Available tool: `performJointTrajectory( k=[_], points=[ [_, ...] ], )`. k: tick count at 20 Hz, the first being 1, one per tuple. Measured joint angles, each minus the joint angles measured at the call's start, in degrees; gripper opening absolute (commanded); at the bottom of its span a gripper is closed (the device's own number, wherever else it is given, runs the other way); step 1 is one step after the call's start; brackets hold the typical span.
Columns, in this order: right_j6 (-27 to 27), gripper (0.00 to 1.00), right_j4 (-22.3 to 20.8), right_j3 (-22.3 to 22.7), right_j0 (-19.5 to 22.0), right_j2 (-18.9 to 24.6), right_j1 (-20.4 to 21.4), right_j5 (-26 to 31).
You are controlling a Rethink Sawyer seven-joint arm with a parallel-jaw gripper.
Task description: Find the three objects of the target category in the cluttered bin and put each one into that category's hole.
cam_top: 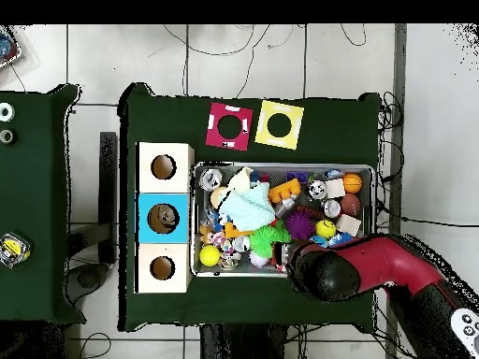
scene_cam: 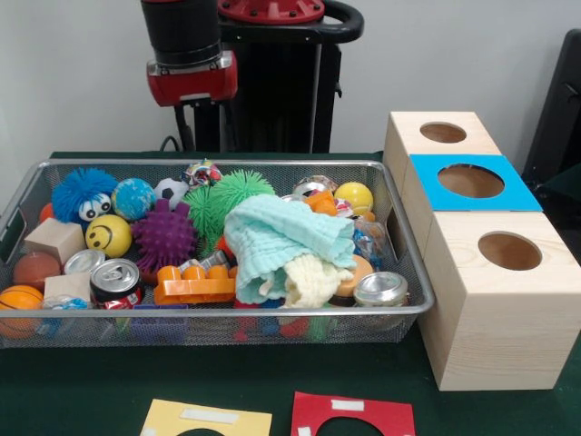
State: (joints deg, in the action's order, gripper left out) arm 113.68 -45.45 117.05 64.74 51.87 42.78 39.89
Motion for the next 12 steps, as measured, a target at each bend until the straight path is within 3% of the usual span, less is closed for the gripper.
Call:
performJointTrajectory(
  k=[12],
  points=[
    [0.0,1.0,-1.36,-2.69,0.73,-0.1,-2.09,0.0]
  ],
)
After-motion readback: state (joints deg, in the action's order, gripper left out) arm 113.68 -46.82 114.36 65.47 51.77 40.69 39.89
